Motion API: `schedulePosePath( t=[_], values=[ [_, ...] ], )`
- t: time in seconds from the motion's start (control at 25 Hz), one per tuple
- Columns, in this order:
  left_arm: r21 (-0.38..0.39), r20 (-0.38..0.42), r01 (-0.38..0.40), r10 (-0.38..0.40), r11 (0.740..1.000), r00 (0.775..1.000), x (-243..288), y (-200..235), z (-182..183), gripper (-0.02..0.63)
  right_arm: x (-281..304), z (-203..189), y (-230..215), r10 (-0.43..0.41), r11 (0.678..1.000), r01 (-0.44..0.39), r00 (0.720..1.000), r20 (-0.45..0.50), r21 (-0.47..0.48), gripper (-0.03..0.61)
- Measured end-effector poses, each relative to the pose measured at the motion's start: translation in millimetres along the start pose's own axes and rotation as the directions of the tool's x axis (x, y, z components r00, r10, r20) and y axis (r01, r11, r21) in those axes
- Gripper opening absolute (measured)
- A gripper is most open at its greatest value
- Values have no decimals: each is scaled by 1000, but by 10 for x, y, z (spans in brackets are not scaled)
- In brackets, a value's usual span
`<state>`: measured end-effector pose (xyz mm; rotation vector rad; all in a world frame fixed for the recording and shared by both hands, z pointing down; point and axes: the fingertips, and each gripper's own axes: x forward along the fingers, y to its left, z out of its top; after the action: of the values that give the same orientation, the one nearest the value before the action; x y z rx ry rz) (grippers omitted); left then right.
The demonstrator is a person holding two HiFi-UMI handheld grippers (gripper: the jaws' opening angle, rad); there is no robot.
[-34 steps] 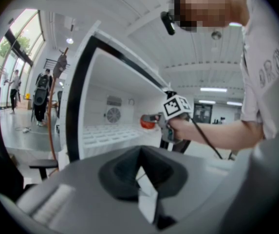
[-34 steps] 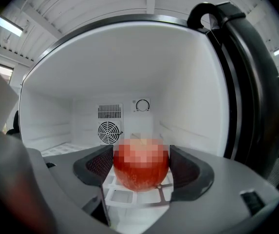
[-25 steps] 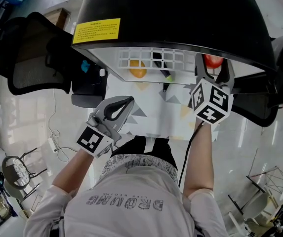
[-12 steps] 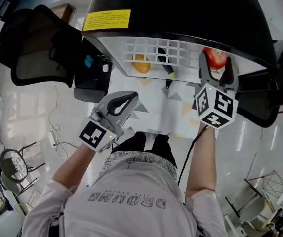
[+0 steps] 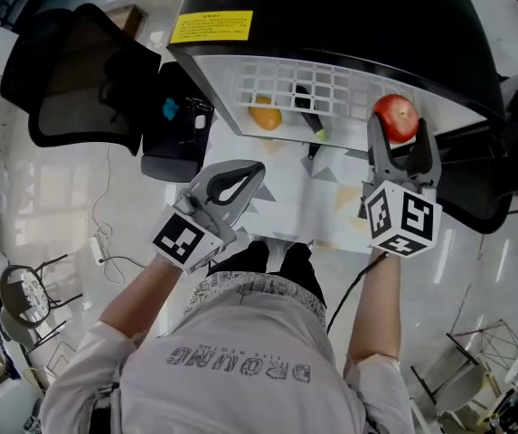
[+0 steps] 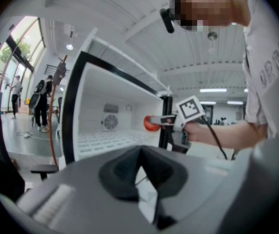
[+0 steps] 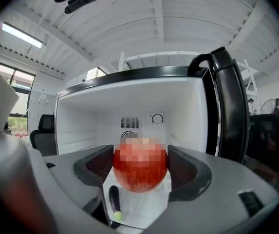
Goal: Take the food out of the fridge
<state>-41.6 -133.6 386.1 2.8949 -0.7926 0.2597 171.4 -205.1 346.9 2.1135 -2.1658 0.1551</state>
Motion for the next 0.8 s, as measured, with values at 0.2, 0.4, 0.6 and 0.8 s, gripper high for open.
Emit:
schedulePosePath(
  t=[0.2,0.4,0.6,0.8],
  values=[
    [9,18,-6,6,1000,1000,14,-34,80,6,-187,18,39,40,999,-40,999,7,-6,318],
    [13,34,-14,14,1000,999,22,-55,149,6,-349,-5,65,72,997,-72,997,2,-11,318],
    [18,44,-20,19,1000,999,34,-55,197,6,-485,-117,75,94,996,-94,995,-19,-4,318],
    [19,49,-26,25,999,998,45,-55,225,6,-653,-228,49,113,994,-113,993,-37,6,318]
  ],
)
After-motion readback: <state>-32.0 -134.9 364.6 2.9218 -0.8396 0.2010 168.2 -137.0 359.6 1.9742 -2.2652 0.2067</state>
